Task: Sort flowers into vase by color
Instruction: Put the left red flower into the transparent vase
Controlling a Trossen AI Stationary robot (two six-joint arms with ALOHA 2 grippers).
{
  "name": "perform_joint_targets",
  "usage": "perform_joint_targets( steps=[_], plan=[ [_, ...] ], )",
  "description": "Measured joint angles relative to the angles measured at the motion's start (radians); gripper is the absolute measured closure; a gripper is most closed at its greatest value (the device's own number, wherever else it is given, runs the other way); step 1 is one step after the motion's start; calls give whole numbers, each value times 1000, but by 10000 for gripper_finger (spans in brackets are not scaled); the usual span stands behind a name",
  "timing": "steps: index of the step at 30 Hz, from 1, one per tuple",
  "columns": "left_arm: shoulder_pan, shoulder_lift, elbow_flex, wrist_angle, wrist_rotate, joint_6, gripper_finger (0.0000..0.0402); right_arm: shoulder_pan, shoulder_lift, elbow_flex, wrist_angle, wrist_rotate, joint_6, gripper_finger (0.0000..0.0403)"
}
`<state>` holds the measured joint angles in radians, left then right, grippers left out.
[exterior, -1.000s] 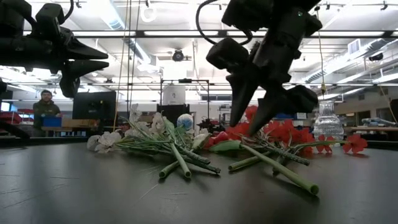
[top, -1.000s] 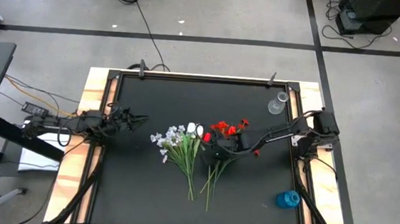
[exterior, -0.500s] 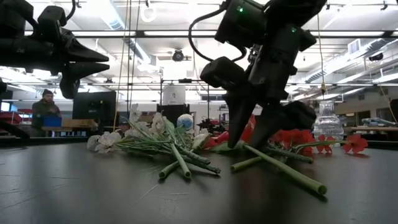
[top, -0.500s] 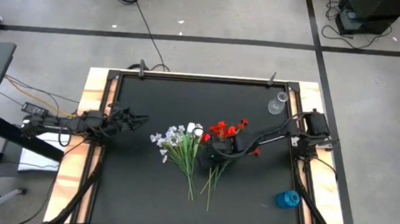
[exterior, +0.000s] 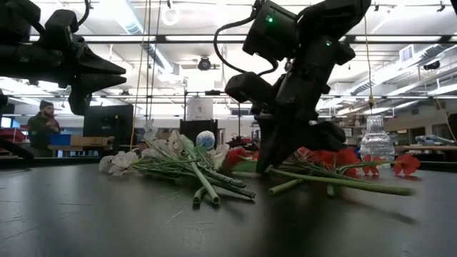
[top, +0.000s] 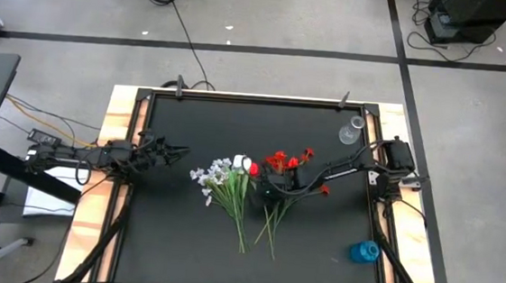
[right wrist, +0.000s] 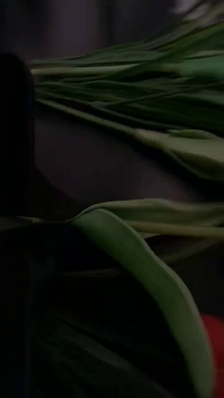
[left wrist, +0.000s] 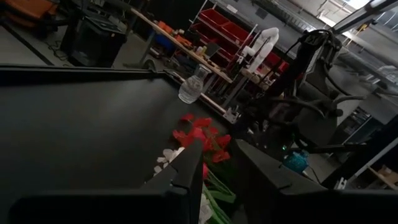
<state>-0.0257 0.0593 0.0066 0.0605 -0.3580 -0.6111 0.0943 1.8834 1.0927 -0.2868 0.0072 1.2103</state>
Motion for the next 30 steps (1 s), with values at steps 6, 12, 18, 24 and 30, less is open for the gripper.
perform_joint_targets(
  steps=[6,12,18,24,30],
  plan=[
    [0,0,0,0,0,-4,306,3,-82,0,-1,45,22,387],
    [0,0,0,1,0,-6,306,-1,-179,0,3,137,14,388],
    [0,0,0,2,-12,-6,306,-3,-258,0,13,228,-120,388],
    [0,0,0,3,-15,-7,306,-3,-321,1,58,291,-310,388],
    [0,0,0,5,-15,-17,306,-4,-339,1,153,288,-449,384]
  ],
)
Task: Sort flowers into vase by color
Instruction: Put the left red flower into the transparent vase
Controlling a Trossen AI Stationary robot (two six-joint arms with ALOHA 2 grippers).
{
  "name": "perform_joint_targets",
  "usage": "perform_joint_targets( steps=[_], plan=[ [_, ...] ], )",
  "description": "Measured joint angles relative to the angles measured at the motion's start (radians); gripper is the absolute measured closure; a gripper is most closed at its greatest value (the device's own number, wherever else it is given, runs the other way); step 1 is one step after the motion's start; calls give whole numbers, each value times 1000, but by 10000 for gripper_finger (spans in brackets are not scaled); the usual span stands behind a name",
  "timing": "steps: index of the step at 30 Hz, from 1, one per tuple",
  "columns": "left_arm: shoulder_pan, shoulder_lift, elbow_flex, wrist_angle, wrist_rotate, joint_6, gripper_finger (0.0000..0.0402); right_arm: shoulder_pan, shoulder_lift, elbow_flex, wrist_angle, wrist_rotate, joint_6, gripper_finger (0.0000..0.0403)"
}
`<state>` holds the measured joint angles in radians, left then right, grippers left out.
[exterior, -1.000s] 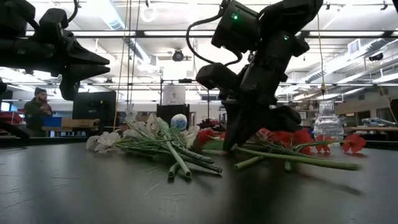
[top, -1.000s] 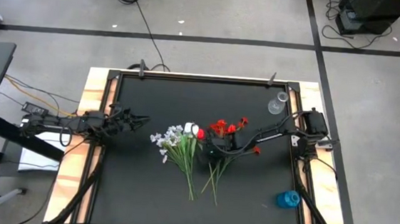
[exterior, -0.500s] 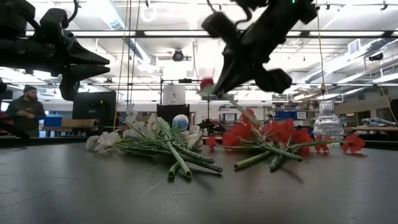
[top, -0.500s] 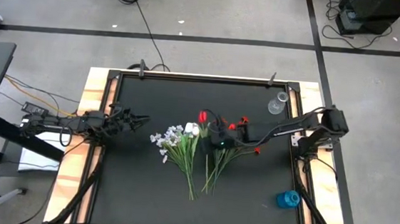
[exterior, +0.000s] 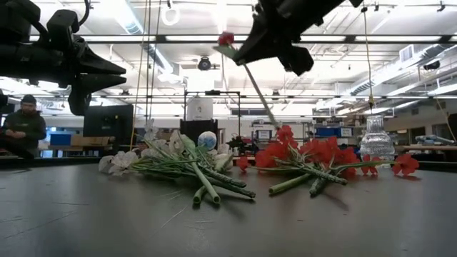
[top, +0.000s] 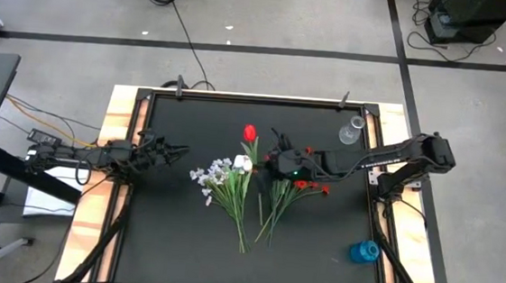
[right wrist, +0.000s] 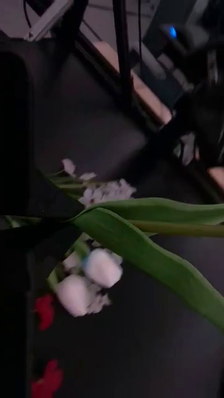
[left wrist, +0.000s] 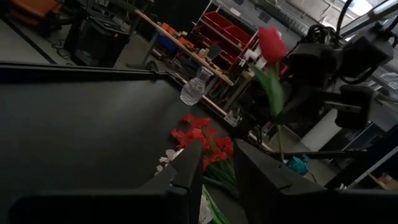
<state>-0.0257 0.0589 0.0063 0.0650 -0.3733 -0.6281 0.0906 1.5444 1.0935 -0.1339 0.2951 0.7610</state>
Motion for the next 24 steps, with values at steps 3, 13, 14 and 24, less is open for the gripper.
perform_joint_targets(
  steps=[3,13,14,24],
  plan=[
    [0,0,0,3,-1,-16,306,0,-9,0,34,0,-45,382],
    [0,2,0,3,-23,-87,306,-1,-152,1,19,277,-275,383],
    [0,2,0,3,-23,-87,306,-1,-174,1,2,334,-288,383],
    [0,2,0,1,-45,-91,306,-49,-345,1,-247,656,-317,375]
  ],
)
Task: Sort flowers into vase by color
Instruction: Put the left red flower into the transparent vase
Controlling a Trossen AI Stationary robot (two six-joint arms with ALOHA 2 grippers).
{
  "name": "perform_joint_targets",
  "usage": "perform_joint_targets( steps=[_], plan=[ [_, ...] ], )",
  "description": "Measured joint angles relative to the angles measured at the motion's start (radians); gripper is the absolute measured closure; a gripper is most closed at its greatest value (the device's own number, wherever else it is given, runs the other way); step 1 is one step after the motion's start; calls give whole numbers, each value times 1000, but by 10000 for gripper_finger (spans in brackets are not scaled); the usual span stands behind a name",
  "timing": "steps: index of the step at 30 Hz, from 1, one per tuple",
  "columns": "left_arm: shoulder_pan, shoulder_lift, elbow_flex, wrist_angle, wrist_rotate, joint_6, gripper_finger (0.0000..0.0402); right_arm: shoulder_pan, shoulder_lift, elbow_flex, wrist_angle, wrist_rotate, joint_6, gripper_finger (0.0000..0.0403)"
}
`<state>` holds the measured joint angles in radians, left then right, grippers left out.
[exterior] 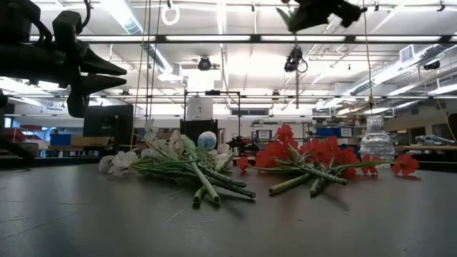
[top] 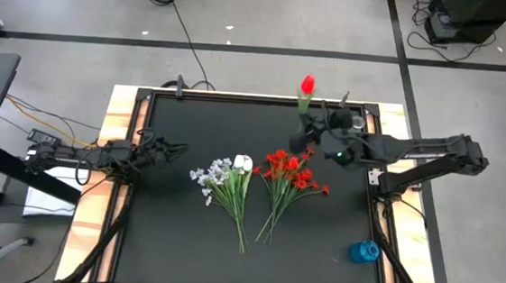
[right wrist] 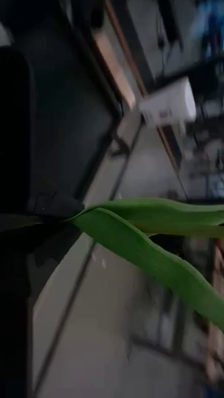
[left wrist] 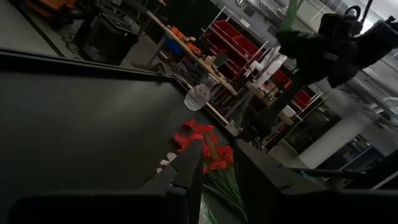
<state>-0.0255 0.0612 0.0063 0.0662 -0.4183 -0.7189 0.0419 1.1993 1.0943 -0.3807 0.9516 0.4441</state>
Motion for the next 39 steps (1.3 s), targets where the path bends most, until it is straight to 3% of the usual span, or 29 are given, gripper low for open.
perform_joint_targets(
  steps=[12,18,26,31,39],
  plan=[
    [-6,7,0,28,-7,12,306,-80,-121,0,-169,246,-29,384],
    [-13,64,27,142,-8,122,306,-151,-189,0,-262,263,-29,387],
    [-10,270,182,152,-8,242,306,-240,-289,-39,-272,291,-96,387],
    [-10,449,294,155,-2,293,306,-299,-352,-135,-161,338,-93,387],
    [-10,702,487,155,4,387,306,-371,-359,-171,-25,356,-347,387]
  ],
)
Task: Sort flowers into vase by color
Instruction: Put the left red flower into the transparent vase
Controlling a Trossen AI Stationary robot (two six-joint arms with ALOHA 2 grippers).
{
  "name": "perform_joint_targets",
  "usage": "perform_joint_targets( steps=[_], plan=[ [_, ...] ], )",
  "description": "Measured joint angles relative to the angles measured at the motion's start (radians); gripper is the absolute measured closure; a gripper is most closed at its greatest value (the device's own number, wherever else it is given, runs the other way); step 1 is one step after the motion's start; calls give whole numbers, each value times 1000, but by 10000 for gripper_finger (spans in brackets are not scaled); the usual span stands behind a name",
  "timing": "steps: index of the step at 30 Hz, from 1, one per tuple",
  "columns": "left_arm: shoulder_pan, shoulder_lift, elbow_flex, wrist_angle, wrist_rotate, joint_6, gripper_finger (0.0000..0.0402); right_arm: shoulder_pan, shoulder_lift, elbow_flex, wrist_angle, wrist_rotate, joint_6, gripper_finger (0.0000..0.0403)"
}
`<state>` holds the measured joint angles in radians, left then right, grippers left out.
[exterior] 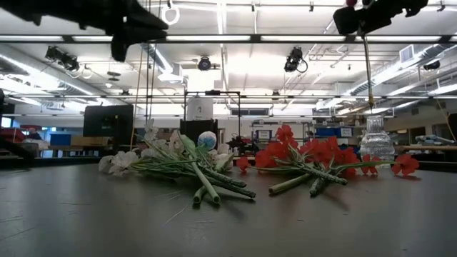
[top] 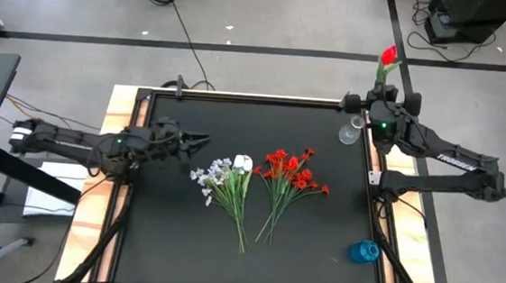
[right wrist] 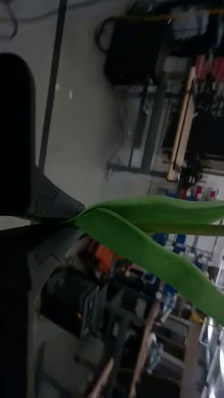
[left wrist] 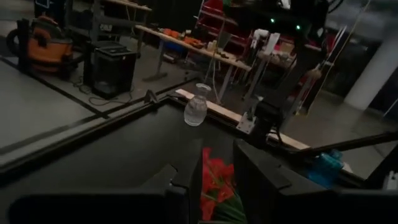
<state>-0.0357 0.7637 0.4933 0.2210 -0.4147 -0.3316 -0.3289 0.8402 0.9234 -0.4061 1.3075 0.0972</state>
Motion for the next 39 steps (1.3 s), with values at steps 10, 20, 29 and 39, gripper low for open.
perform_joint_targets(
  steps=[10,20,29,39],
  plan=[
    [8,173,146,1,1,92,306,-97,-8,-46,-15,-65,80,387],
    [47,186,155,6,0,81,306,-126,-16,-134,-13,-97,134,387],
    [46,186,155,8,0,50,306,-133,-18,-253,-12,-73,315,364],
    [45,186,155,8,0,18,306,-197,-18,-370,-13,-238,476,347]
  ],
)
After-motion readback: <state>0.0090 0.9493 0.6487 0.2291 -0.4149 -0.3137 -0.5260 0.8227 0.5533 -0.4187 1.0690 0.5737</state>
